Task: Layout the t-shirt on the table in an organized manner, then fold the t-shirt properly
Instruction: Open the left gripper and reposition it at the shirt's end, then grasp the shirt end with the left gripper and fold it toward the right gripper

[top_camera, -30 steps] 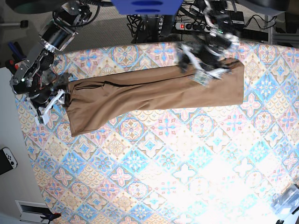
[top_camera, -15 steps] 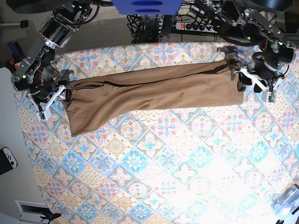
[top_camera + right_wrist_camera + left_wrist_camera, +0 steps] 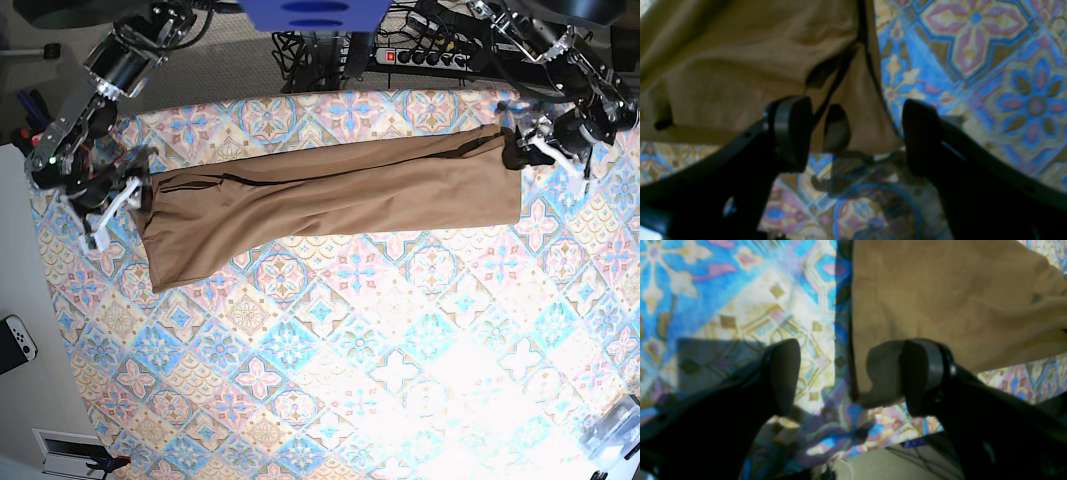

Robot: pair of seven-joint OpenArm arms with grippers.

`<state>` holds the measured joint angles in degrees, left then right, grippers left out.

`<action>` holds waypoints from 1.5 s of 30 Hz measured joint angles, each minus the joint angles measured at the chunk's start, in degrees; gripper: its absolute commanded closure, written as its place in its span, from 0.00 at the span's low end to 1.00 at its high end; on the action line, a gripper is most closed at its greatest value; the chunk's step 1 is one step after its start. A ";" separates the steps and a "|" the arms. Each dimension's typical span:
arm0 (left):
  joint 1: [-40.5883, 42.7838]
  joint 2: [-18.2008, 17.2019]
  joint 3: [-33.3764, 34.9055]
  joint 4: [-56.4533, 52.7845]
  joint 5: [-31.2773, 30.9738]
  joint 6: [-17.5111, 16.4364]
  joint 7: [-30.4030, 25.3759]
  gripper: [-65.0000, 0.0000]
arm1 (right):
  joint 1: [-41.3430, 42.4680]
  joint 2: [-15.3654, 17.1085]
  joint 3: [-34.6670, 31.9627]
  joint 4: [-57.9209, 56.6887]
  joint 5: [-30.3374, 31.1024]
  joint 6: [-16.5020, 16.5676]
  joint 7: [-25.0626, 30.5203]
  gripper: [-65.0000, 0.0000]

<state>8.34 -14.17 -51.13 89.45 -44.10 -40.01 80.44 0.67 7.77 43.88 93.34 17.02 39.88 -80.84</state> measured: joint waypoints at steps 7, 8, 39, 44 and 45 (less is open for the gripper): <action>0.11 2.19 8.85 0.46 4.07 -0.28 -1.84 0.30 | -0.07 0.04 0.00 0.00 0.28 0.00 0.11 0.38; 0.11 2.60 8.85 0.55 4.52 -0.28 -2.23 0.30 | -0.09 -0.02 0.00 0.00 0.07 0.00 0.09 0.38; 5.29 14.88 12.33 29.20 13.53 -0.09 -0.22 1.00 | -0.24 0.00 0.00 -0.02 -0.13 0.00 0.07 0.38; 4.98 19.26 19.78 29.27 12.74 -0.09 -0.70 1.00 | -0.22 0.02 0.00 -0.02 -0.13 0.00 0.07 0.38; 4.87 19.63 21.53 29.27 12.79 -0.09 -0.66 1.00 | -0.22 0.04 0.00 0.00 -0.13 0.00 0.09 0.38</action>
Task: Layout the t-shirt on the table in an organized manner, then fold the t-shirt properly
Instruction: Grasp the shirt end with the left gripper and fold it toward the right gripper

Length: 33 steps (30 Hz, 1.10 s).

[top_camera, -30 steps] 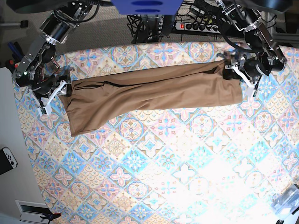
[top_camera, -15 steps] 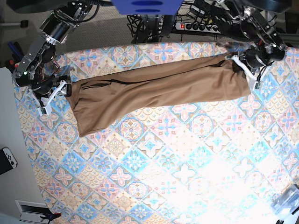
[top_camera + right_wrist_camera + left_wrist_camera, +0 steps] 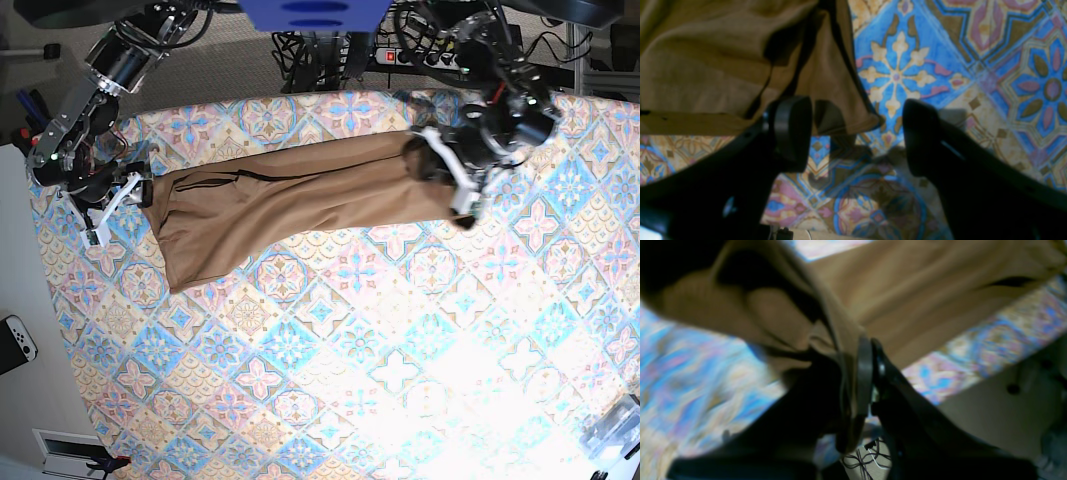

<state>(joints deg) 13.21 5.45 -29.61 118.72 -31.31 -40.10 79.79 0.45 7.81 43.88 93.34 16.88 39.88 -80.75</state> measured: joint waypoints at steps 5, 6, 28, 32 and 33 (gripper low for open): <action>-1.57 2.51 8.13 0.00 -0.04 0.00 -0.74 1.00 | 0.00 -0.02 0.00 0.00 0.00 0.00 0.00 0.38; -1.53 2.99 8.79 0.00 0.07 0.02 -0.66 1.00 | 0.00 -0.02 0.00 -0.02 -0.02 0.00 0.00 0.38; -5.70 3.19 24.44 -13.75 0.92 0.22 -7.74 0.77 | -0.15 0.15 0.00 -0.02 -0.02 0.00 0.00 0.38; -5.92 3.13 24.48 -13.84 0.79 0.24 -7.67 0.37 | -0.13 0.13 0.00 0.00 0.02 0.00 0.00 0.38; -5.88 3.02 25.09 -13.84 0.57 0.24 -7.67 0.30 | -0.13 0.15 0.00 -0.02 -0.02 0.00 0.00 0.38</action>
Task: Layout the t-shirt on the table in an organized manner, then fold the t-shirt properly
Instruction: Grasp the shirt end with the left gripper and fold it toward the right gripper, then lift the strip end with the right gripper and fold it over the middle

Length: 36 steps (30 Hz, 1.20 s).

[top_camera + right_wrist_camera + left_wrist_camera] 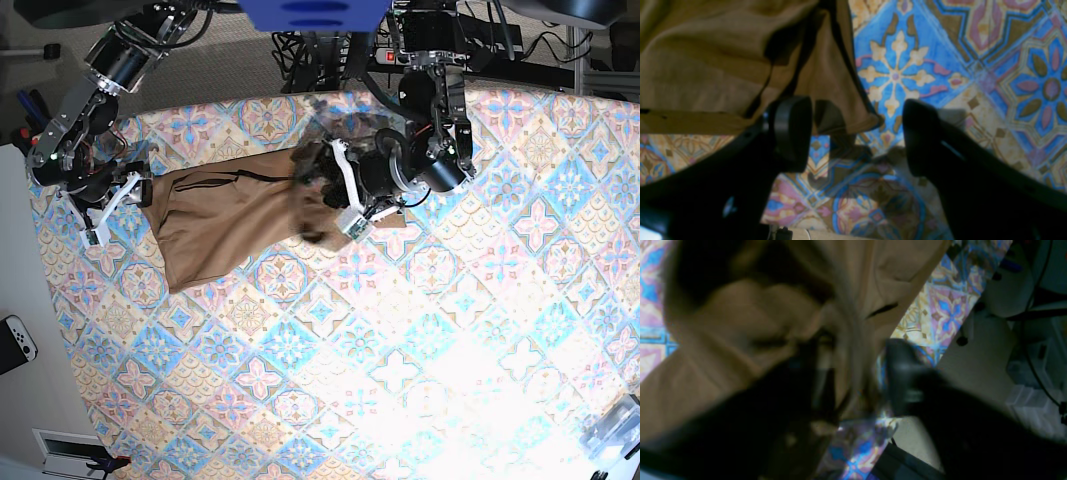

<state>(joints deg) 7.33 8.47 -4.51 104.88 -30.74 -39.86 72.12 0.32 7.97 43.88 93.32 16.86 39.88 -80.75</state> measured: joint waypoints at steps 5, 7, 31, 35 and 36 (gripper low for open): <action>-0.15 0.13 6.75 -0.02 -0.79 -0.04 -0.17 0.24 | 0.02 -0.02 0.00 0.02 0.02 0.00 0.00 0.38; -0.70 0.24 7.32 0.00 -0.70 -0.04 -0.52 0.26 | -0.04 0.09 0.00 0.00 0.00 0.00 -0.02 0.38; 3.82 -13.16 -2.25 11.32 7.15 -0.04 -1.66 1.00 | 0.11 -0.92 0.44 11.10 0.39 0.00 1.27 0.38; 3.41 -12.81 0.20 6.62 12.79 -0.09 -1.31 1.00 | 0.39 -2.23 0.39 9.86 0.44 0.00 2.99 0.38; 3.26 -12.94 1.16 5.46 13.20 -0.22 -1.36 1.00 | 0.44 -2.25 0.39 8.96 0.63 0.02 3.96 0.38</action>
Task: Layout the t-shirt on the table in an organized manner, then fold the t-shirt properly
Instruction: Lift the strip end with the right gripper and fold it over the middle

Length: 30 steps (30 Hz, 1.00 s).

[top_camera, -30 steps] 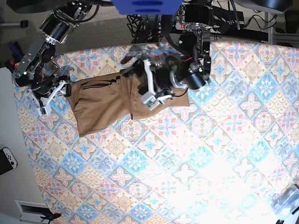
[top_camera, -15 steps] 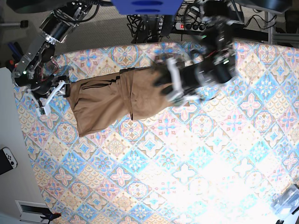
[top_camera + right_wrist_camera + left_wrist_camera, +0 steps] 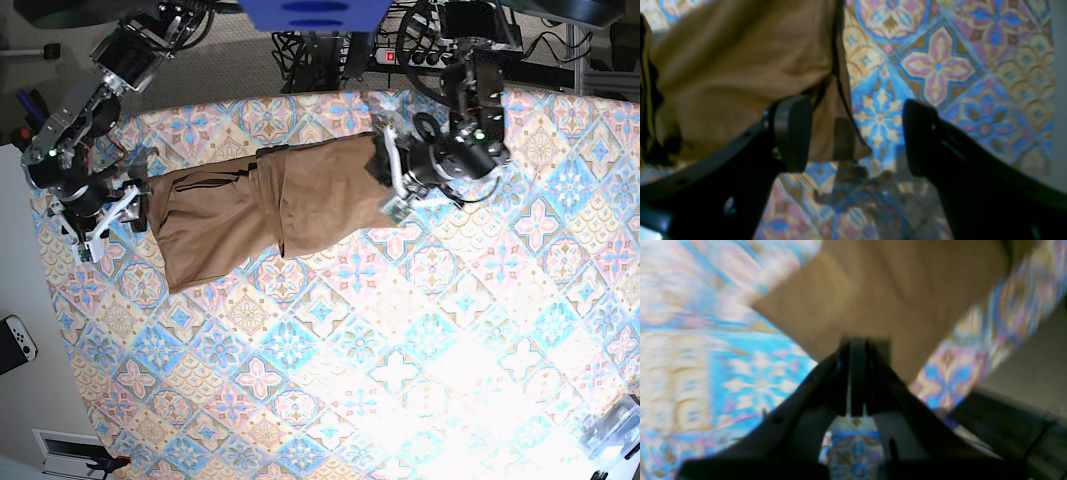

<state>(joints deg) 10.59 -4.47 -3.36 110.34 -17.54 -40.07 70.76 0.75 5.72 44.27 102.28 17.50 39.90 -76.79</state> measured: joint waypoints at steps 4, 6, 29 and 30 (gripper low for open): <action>-0.24 0.00 0.72 -1.18 1.40 -0.02 -0.28 1.00 | 0.02 0.11 0.04 -5.92 -0.57 0.00 3.19 0.38; -0.22 -0.15 0.68 -1.18 1.40 0.00 -0.26 1.00 | -0.13 0.07 0.04 -9.01 -0.70 -0.17 4.09 0.38; -0.24 -0.31 0.63 -1.18 1.57 0.00 -0.04 1.00 | 0.66 1.62 -3.93 -31.89 15.91 0.37 14.91 0.40; -0.26 -0.28 0.48 -1.18 1.53 0.00 -0.07 1.00 | 0.68 1.60 -4.96 -31.87 15.61 0.37 15.04 0.44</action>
<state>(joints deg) 10.33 -4.75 -2.87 109.16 -16.01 -40.07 70.70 1.43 7.31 39.31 70.41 33.10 40.27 -61.76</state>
